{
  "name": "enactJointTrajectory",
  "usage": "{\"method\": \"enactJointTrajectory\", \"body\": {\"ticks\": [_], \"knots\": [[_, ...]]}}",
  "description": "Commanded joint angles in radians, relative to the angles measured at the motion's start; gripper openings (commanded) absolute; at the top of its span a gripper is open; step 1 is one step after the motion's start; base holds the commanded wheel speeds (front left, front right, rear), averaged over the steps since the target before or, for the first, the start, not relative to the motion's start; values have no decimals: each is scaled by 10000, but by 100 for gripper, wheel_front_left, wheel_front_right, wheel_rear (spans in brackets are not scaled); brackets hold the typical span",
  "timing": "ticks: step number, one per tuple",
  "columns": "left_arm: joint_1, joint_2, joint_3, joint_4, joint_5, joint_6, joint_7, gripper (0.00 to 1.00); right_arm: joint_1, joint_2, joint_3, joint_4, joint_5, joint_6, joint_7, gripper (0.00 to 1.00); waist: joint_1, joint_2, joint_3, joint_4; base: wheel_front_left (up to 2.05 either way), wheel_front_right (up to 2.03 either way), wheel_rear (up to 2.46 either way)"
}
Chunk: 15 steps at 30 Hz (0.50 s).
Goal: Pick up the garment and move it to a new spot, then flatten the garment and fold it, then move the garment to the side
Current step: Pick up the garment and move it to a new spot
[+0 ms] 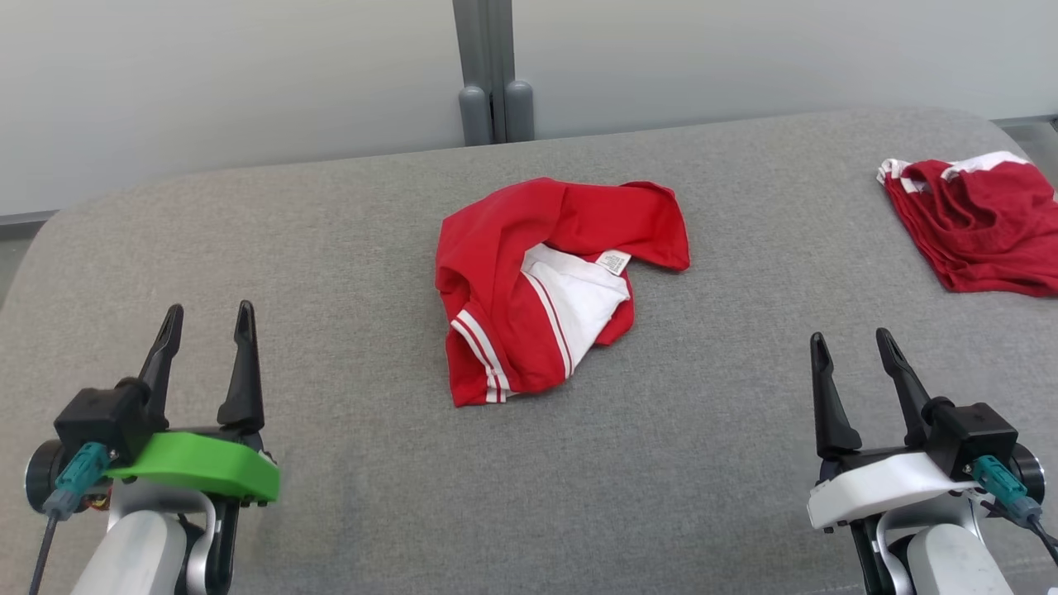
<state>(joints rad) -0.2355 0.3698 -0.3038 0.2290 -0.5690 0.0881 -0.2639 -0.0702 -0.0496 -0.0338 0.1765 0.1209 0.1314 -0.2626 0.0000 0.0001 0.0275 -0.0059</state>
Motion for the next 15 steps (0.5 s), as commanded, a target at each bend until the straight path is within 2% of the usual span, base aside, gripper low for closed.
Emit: {"method": "enactJointTrajectory", "body": {"ticks": [1, 15], "knots": [[340, 3, 189, -101, 116, -52, -2, 100, 107, -17, 5, -10, -8, -16, -29, 100, 0, -1, -186, 226, 0, 0, 0], [2058, -494, 1860, -980, 1084, -573, -3, 100, 316, -18, 98, -28, 83, -16, -29, 100, 0, -1, -351, 731, 0, 0, 0]]}}
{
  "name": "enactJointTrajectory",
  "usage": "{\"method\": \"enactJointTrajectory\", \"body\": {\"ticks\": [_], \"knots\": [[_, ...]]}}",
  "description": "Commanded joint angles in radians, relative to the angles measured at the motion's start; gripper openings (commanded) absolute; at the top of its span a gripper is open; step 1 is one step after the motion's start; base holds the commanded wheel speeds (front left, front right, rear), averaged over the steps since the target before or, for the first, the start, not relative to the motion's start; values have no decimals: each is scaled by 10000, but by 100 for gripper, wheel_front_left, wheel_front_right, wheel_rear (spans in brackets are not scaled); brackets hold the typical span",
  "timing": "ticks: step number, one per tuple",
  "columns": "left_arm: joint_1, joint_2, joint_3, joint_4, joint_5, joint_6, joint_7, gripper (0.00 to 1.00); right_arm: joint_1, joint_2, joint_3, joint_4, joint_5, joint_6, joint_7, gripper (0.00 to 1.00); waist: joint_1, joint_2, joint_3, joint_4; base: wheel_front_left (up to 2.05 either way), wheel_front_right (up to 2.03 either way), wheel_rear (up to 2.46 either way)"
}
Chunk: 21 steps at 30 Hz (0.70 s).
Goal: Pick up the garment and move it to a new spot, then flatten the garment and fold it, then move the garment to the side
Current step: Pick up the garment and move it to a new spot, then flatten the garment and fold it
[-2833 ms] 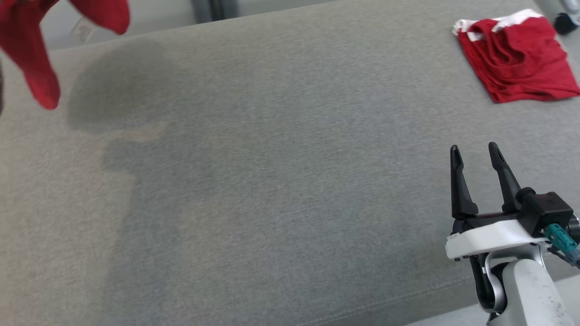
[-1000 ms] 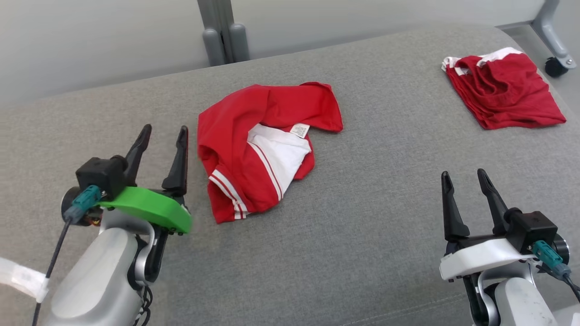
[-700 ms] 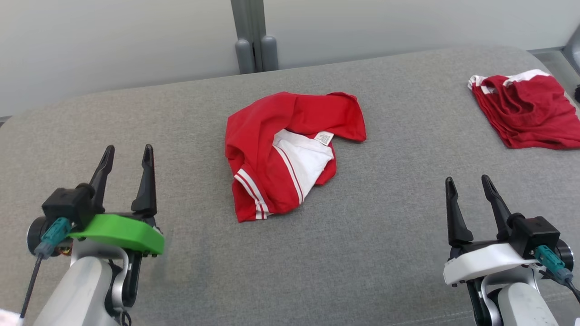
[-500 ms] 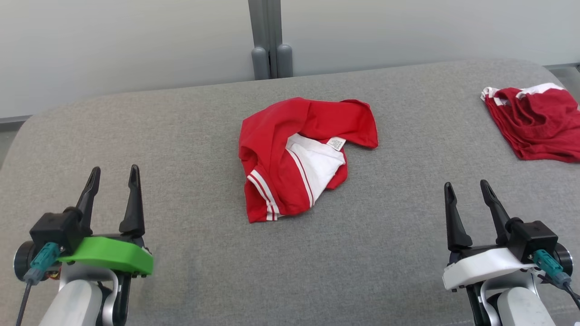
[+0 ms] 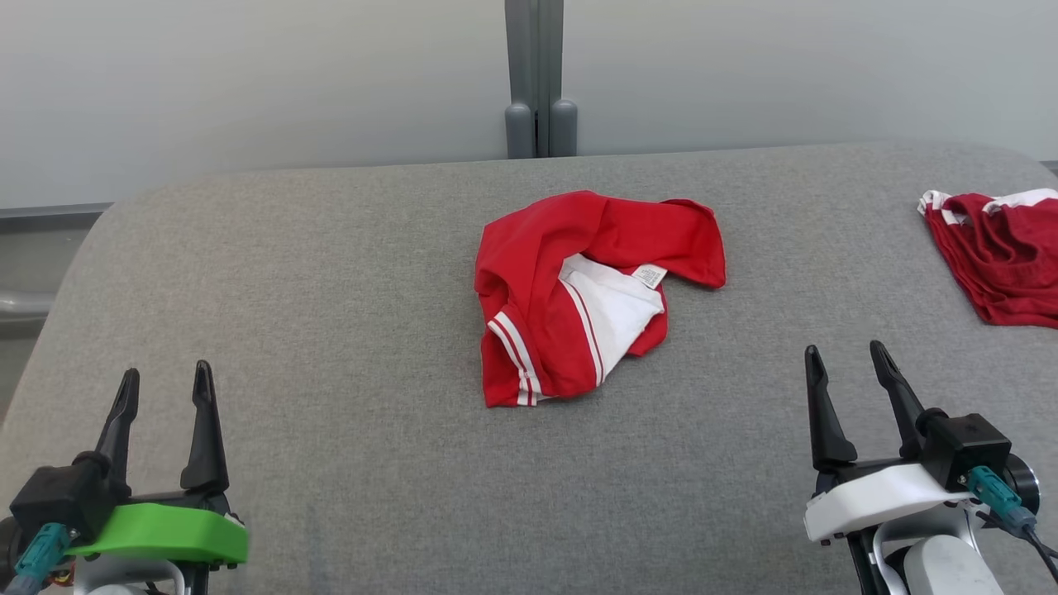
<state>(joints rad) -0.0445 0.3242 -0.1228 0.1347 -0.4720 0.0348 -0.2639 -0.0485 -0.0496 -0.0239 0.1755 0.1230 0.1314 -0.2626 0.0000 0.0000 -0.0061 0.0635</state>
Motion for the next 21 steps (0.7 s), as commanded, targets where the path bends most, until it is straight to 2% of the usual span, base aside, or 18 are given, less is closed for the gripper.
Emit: {"method": "enactJointTrajectory", "body": {"ticks": [1, 13, 21], "knots": [[226, -117, 143, -59, 198, -111, -3, 100, 100, -18, 8, -19, 69, -16, -29, 100, 0, 0, -22, 64, 0, 0, 0], [653, -787, 721, 318, 862, -1023, -4, 100, 95, -18, 211, 80, 102, -16, -29, 100, 0, 0, -90, 134, 0, 0, 0], [710, -1076, 729, 573, 1097, -1418, -4, 100, 123, -18, 448, 189, 86, -16, -30, 100, 0, 0, -104, 91, 0, 0, 0]]}}
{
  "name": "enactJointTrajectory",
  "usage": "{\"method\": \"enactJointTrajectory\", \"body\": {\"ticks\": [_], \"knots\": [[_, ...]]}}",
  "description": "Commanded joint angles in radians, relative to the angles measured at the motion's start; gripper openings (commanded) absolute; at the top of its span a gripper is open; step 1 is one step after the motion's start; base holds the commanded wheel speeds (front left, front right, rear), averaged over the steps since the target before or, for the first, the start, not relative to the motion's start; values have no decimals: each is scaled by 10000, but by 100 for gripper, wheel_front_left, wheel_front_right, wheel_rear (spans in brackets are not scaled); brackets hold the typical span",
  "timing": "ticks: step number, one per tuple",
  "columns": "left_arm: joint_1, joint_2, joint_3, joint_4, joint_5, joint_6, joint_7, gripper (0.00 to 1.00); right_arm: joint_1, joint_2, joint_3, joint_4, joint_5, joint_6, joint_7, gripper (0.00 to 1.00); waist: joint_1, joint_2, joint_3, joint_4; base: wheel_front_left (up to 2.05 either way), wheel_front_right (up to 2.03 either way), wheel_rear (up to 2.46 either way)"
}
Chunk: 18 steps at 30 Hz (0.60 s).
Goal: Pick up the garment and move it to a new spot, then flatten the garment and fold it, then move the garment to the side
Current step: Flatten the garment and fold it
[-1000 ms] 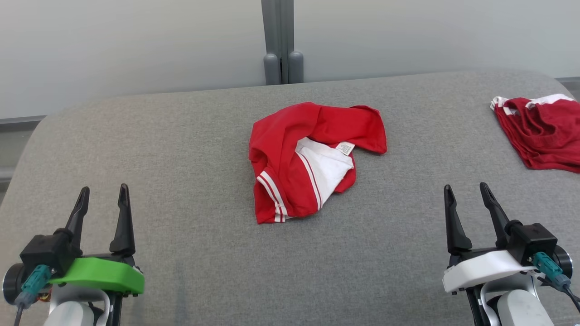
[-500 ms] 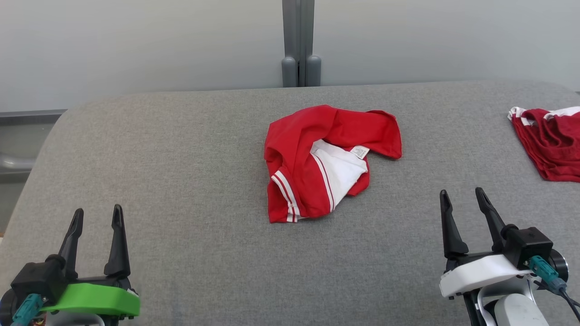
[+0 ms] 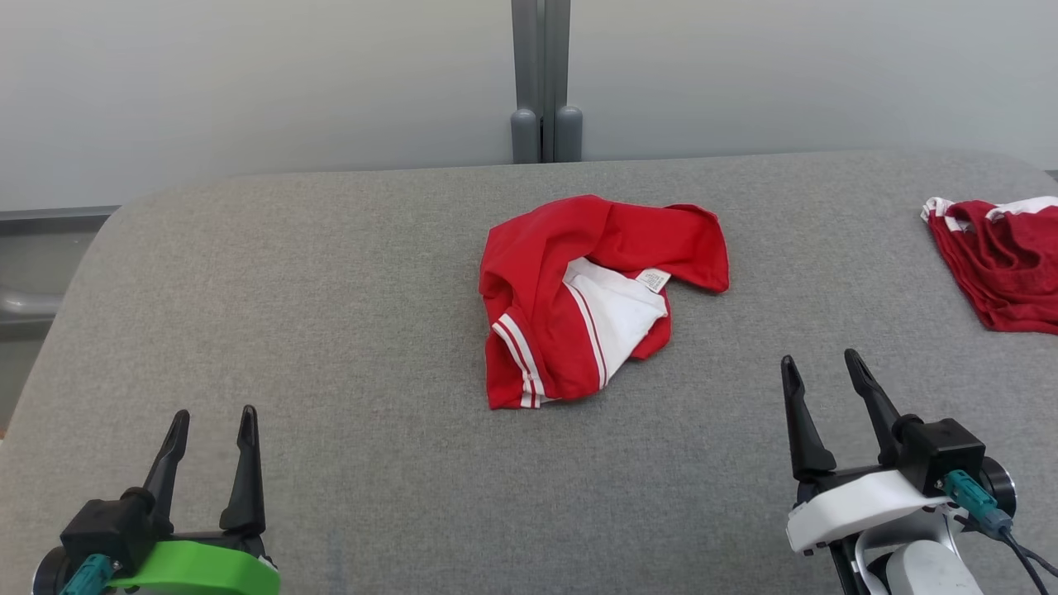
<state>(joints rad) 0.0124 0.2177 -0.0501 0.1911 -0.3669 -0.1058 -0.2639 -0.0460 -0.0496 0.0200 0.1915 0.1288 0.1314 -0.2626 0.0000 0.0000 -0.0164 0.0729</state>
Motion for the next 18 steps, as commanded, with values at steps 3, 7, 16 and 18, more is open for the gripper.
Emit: {"method": "enactJointTrajectory", "body": {"ticks": [3, 7, 16, 18], "knots": [[134, -80, -7, 81, 117, -89, -4, 100, 107, -17, 105, 82, 43, -16, -30, 100, 0, 0, -16, -24, 0, 0, 0], [116, -132, 40, 186, 173, -159, -4, 100, 145, -18, 194, 114, 64, -16, -30, 100, 0, 0, -28, -44, 0, 0, 0], [11, -216, 122, 389, 275, -209, -4, 100, 139, -18, 253, 187, 127, -16, -30, 100, 0, 0, -41, -46, 0, 0, 0], [-5, -233, 130, 416, 308, -221, -4, 100, 128, -18, 251, 198, 121, -16, -30, 100, 0, 0, -44, -47, 0, 0, 0]]}}
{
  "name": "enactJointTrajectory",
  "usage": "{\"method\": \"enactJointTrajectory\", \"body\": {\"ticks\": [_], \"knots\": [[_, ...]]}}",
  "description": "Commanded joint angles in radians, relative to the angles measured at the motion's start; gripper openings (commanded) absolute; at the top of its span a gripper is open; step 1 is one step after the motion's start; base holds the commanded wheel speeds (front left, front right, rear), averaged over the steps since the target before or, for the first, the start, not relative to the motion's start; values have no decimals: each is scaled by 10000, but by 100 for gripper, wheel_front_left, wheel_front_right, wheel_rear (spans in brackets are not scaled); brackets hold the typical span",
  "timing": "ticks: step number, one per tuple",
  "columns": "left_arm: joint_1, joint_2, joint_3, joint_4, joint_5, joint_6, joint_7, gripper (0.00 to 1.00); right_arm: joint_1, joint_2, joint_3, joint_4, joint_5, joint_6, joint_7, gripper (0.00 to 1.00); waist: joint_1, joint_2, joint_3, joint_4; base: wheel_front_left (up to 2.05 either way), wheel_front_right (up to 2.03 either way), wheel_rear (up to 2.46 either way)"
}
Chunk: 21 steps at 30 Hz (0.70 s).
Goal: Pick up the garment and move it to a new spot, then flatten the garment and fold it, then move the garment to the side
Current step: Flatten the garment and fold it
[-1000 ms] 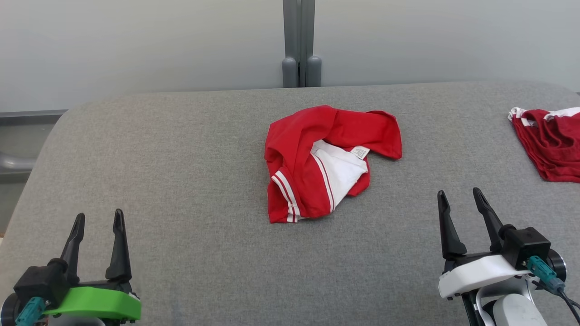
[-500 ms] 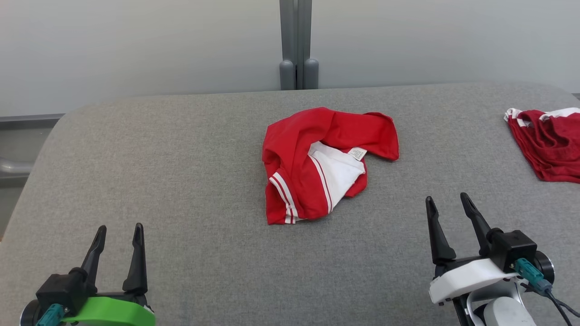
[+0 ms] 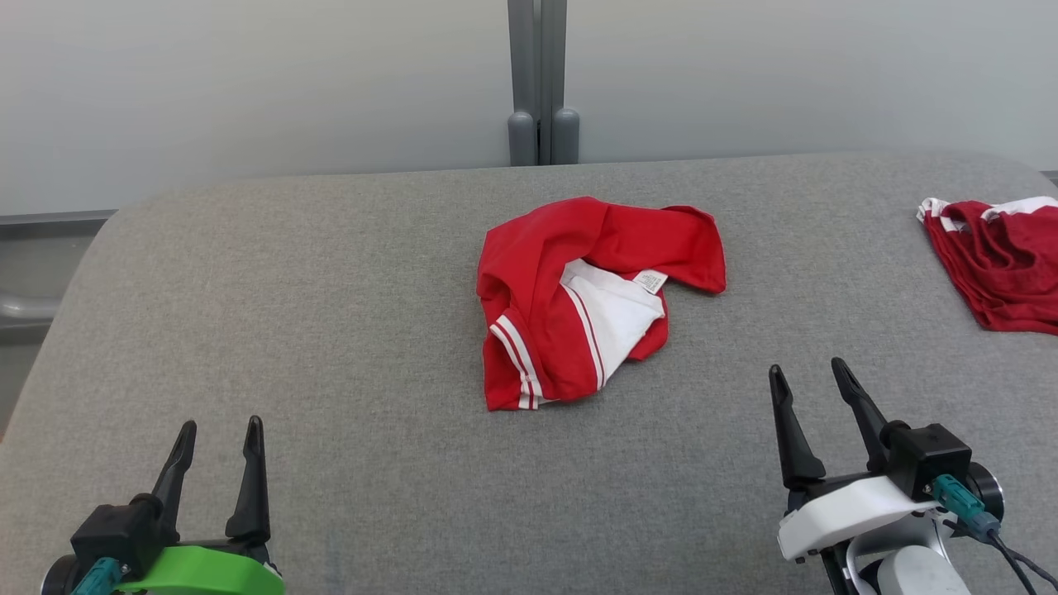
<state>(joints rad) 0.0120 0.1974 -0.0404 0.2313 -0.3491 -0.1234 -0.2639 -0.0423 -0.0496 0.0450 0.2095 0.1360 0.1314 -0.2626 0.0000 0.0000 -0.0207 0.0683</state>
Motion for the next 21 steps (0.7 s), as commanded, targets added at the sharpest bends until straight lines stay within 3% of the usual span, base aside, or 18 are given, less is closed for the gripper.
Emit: {"method": "enactJointTrajectory", "body": {"ticks": [1, 21], "knots": [[-6, -31, 41, 22, 143, -45, -4, 100, 90, -18, 4, 23, 48, -16, -30, 100, 0, 0, -3, -4, 0, 0, 0], [-92, -82, 122, 120, 233, -80, -4, 100, 87, -18, -42, 62, 33, -16, -30, 100, 0, 0, 34, -42, 0, 0, 0]]}}
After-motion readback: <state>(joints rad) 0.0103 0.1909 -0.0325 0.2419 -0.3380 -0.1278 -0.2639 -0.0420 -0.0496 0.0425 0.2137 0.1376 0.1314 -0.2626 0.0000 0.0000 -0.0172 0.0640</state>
